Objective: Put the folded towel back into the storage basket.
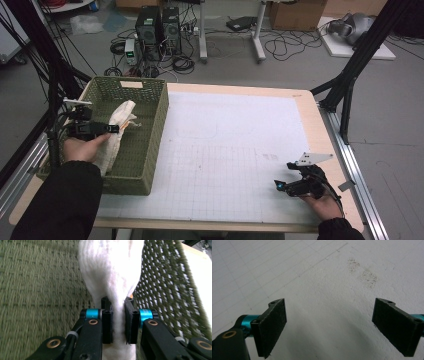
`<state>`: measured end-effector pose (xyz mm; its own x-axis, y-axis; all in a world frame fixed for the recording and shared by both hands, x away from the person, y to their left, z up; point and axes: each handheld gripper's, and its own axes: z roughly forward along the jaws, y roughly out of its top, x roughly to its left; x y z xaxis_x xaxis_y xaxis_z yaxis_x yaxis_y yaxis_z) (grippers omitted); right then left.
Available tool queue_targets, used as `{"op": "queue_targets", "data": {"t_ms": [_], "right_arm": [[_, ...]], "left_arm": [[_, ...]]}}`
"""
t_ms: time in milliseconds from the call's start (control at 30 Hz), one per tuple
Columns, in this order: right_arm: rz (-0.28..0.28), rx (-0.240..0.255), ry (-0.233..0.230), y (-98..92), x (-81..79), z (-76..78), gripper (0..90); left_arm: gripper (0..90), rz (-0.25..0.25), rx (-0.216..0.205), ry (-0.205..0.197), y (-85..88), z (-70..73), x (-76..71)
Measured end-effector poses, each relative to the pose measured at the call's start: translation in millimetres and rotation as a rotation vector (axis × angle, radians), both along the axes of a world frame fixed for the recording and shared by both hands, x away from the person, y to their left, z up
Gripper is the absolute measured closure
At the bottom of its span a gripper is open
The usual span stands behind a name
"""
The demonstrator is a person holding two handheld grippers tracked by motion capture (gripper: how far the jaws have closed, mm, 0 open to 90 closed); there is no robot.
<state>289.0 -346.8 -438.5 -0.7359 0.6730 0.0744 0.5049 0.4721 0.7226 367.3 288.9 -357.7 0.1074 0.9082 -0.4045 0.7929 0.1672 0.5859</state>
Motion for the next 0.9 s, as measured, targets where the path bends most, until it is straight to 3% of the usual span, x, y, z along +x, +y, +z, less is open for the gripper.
{"op": "queue_targets", "data": {"t_ms": [167, 233, 467, 600, 700, 867, 900], "right_arm": [[0.007, -0.006, 0.004, 2.0, 0.8, -0.8, 11.4], [0.005, -0.007, 0.007, 2.7, 0.7, -0.9, 11.5], [0.014, -0.009, 0.009, 5.4, 1.8, -2.4, 11.5], [0.017, -0.008, 0.007, 5.8, 2.1, -1.6, 11.4], [0.017, -0.006, 0.004, 5.3, 2.3, -1.0, 11.5], [0.015, -0.003, 0.003, 4.8, 2.8, -0.8, 11.5], [0.018, -0.004, 0.006, 5.3, 2.9, -1.1, 11.5]], "left_arm": [[78.3, -0.020, 0.083, 0.082, -7.1, -17.0, 9.0], [77.9, -0.020, 0.141, 0.127, -9.2, -23.1, 10.8], [75.2, -0.068, 0.242, 0.301, -12.6, -39.1, 14.5], [71.4, -0.083, 0.253, 0.320, -14.4, -41.3, 14.3], [64.0, -0.101, 0.241, 0.313, -14.6, -40.2, 13.7], [49.9, -0.122, 0.159, 0.210, -7.7, -19.1, 10.4], [49.6, -0.116, 0.168, 0.193, -6.4, -12.9, 10.2]]}}
